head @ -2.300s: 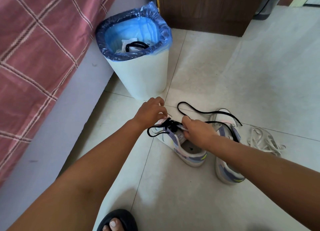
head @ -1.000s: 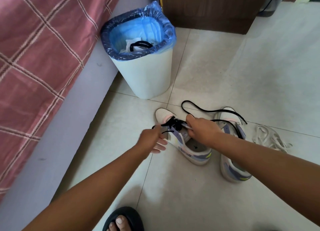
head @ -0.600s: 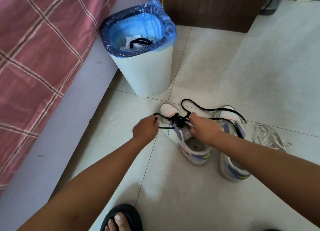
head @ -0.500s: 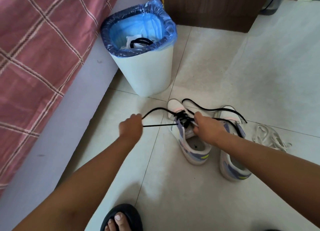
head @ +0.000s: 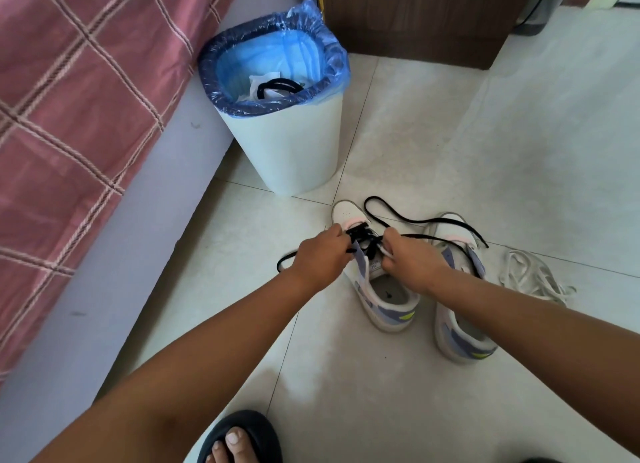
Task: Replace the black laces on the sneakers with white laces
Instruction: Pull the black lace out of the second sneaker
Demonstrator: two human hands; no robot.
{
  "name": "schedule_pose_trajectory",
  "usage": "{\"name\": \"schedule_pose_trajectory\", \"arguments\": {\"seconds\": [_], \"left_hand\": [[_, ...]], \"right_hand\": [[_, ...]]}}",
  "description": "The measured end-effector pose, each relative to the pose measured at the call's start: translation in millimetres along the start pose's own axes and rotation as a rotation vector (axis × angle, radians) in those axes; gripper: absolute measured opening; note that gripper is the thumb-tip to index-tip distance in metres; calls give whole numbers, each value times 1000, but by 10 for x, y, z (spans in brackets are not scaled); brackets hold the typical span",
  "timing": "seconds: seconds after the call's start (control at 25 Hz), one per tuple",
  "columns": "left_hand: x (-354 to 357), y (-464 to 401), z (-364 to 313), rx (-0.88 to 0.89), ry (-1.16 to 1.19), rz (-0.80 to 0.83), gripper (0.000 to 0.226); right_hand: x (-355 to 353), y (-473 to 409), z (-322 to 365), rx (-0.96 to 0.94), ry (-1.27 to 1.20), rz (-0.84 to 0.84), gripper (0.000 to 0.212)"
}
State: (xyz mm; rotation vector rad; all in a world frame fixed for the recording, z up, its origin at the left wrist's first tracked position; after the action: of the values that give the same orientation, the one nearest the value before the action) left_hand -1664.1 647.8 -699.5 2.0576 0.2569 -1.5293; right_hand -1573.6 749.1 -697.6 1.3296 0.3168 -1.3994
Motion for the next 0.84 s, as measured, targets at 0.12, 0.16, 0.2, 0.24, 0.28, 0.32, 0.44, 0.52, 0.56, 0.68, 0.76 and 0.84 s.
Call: {"name": "schedule_pose_trajectory", "arguments": {"seconds": [0.12,0.16,0.2,0.24,0.28,0.32,0.44,0.52,0.56,0.68,0.76,0.84], "left_hand": [[-26,-67,26,67,-187,-43,22],[-31,-47,129,43,-222,-41,20],[-35,-9,291,-16,-254,-22,19],[-29,51,517,-105,-296,17,18],[-20,131,783,-217,-343,66,18],[-15,221,1034,-327,-391,120,20],[9,391,1430,-520,-416,224,20],[31,399,1427,-552,-447,293,23],[37,413,1436,-578,-463,317,27],[-2,496,1548,-682,-472,364,33],[-22,533,1574,-703,-406,359,29],[-26,462,1411,-612,-293,309,18]], "right_hand": [[-1,-6,-15,12,-6,6,16],[-7,-12,-28,16,5,11,16],[-13,-19,-39,20,21,14,16],[-14,-28,-45,23,33,14,16],[-7,-36,-54,27,32,12,17],[5,-44,-66,33,22,11,17],[42,-55,-80,42,0,11,17],[28,-55,-77,42,-7,15,18],[20,-49,-71,44,-10,21,18],[-2,-28,-96,66,-32,16,17],[1,-22,-121,80,-56,3,17],[1,0,-118,88,-130,-11,17]]}}
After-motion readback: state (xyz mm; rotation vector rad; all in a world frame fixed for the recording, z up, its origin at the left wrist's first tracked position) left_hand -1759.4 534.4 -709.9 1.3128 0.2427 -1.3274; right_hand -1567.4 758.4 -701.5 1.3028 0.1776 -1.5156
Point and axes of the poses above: each hand's wrist, its own y-axis away from the middle knuckle, its own x-axis out of the palm, z = x × y, the point moved 6 cm from there along -y, towards the middle knuckle
